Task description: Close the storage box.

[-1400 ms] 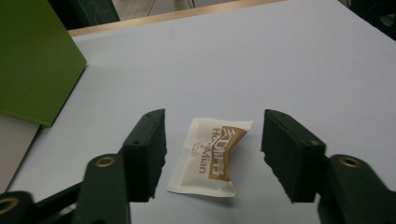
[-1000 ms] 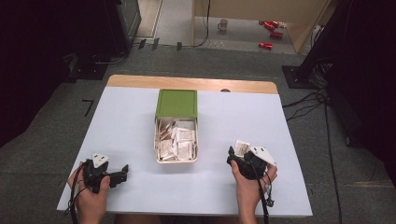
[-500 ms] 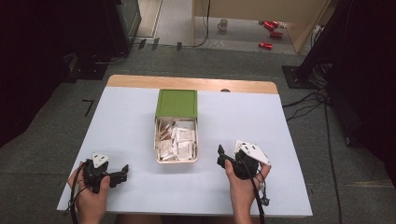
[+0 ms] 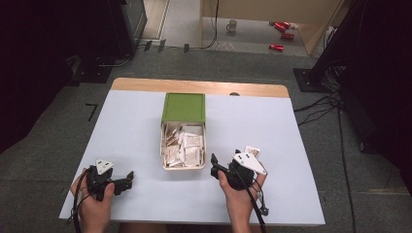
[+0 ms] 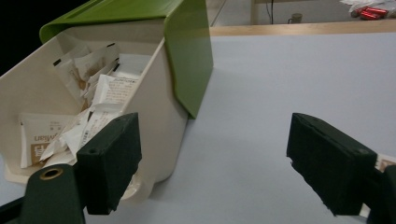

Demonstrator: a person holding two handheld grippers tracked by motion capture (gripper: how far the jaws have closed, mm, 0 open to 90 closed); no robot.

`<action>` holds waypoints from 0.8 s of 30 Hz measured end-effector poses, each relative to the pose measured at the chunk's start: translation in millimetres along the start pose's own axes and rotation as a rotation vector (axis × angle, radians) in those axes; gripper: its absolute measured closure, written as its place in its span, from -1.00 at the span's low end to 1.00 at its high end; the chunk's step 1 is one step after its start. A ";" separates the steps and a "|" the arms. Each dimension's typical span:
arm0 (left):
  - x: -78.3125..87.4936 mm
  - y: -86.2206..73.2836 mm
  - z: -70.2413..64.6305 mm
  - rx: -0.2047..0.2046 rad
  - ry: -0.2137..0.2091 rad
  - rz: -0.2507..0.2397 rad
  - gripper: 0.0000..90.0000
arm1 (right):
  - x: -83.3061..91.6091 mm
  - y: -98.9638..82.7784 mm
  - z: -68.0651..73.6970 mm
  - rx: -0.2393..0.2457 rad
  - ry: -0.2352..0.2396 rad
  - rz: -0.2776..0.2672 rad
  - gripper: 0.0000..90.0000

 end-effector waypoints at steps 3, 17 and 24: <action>0.0 0.0 0.0 0.000 0.000 0.000 -0.93 | -1.7 -5.0 7.2 0.002 0.030 0.002 -0.58; 0.0 -0.1 0.0 -0.001 0.000 0.000 -0.93 | -10.9 -21.1 31.1 0.039 0.137 0.010 0.27; 0.0 0.0 0.0 0.000 0.000 0.000 -0.93 | -12.0 -21.6 33.1 0.001 0.150 0.003 0.65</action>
Point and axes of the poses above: each handheld gripper's, and its own axes: x roughly backward along the jaws, y roughly out of its top, z roughly to its left, the point moved 2 cm from there along -x, roughly forward along the jaws, and after that the axes turned 15 degrees about -x, right-handed, at the moved point
